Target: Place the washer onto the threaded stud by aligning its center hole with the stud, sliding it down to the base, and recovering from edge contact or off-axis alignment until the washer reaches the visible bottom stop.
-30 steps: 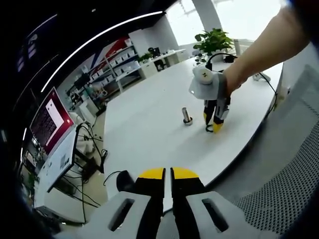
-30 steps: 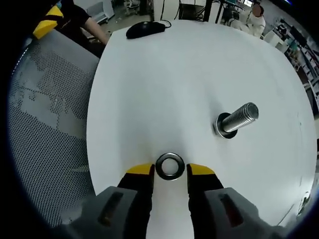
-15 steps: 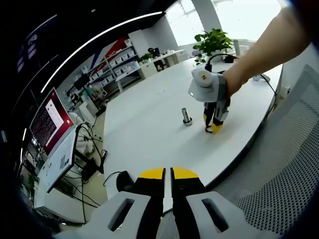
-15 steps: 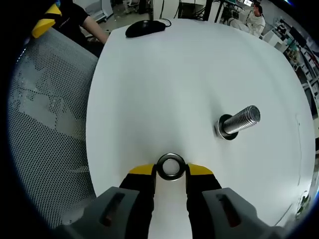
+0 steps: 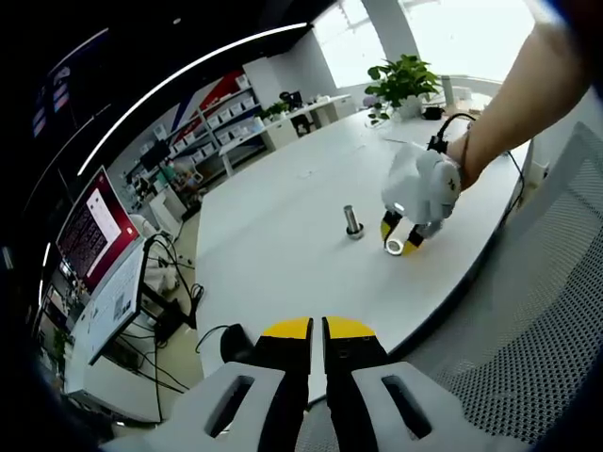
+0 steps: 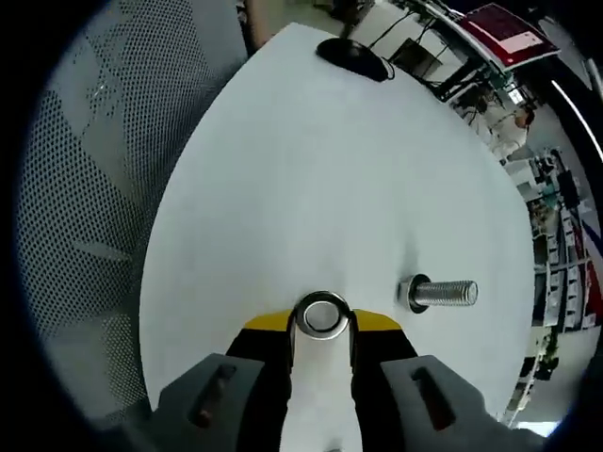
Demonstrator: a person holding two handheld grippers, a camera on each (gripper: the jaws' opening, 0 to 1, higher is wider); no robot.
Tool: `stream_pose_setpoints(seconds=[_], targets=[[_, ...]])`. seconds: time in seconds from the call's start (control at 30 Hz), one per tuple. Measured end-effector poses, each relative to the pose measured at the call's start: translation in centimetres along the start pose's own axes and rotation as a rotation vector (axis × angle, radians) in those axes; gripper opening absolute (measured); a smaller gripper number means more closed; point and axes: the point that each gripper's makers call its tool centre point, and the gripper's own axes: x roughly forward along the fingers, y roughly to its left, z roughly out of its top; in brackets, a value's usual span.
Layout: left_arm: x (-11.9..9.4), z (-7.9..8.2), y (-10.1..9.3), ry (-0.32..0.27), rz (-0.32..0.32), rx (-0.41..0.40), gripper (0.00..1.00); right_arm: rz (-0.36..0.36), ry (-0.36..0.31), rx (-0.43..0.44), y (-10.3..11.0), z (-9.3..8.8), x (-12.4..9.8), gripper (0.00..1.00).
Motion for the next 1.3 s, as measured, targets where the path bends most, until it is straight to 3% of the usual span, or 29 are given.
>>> stream_pose_setpoints(seconds=[0.07, 0.2, 0.57, 0.77, 1.3], targets=[[0.0, 0.0, 0.0, -0.001, 0.001, 0.000, 0.02, 0.014, -0.019, 0.109, -0.7, -0.2, -0.4, 0.24], [0.0, 0.0, 0.0, -0.001, 0.001, -0.001, 0.02, 0.045, -0.057, 0.234, -1.8, -0.1, -1.3, 0.24], [0.0, 0.0, 0.0, 0.000, 0.000, 0.000, 0.02, 0.044, -0.087, 0.290, -5.0, 0.5, -4.3, 0.24], [0.0, 0.0, 0.0, 0.000, 0.000, 0.000, 0.02, 0.041, -0.076, 0.276, -6.0, 1.2, -5.1, 0.24], [0.0, 0.1, 0.2, -0.006, 0.008, -0.004, 0.02, 0.048, -0.050, 0.227, -8.7, 2.9, -5.2, 0.24]])
